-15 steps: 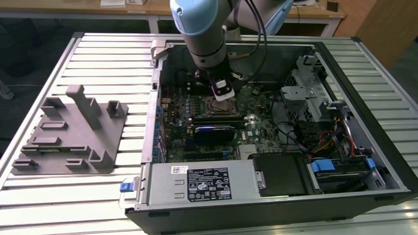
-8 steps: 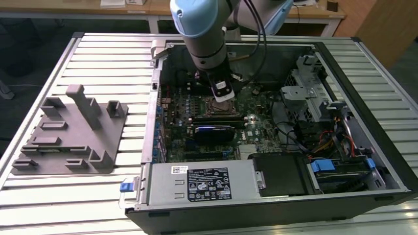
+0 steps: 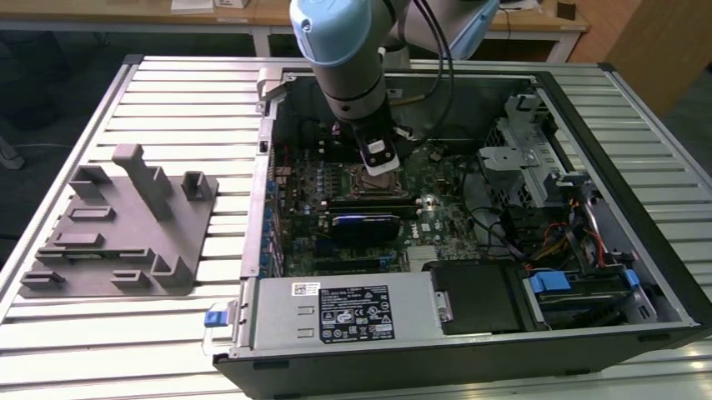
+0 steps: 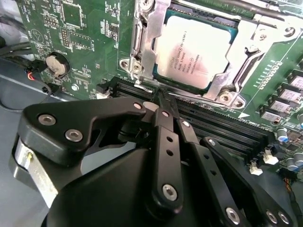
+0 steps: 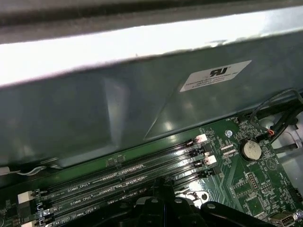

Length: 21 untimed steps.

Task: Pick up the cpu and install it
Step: 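Install the first cpu locking lever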

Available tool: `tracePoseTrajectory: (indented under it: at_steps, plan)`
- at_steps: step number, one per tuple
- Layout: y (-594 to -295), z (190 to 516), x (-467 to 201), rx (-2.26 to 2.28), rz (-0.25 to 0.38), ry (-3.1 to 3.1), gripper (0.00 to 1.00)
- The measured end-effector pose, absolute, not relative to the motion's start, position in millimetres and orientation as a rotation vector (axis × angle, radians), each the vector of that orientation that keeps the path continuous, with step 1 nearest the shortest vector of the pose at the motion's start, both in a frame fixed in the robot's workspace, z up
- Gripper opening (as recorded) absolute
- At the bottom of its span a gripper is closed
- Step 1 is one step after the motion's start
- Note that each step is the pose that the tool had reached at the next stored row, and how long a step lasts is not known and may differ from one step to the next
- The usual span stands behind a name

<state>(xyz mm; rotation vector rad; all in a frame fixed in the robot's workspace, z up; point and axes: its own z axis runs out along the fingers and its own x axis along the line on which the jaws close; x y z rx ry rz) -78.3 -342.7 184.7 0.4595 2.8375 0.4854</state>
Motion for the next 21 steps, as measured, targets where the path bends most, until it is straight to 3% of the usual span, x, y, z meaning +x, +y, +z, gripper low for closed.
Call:
tracePoseTrajectory:
  at_steps: [21]
  plan:
    - [-344.4,187.8,-78.4,0.46,0.485,2.837,0.11]
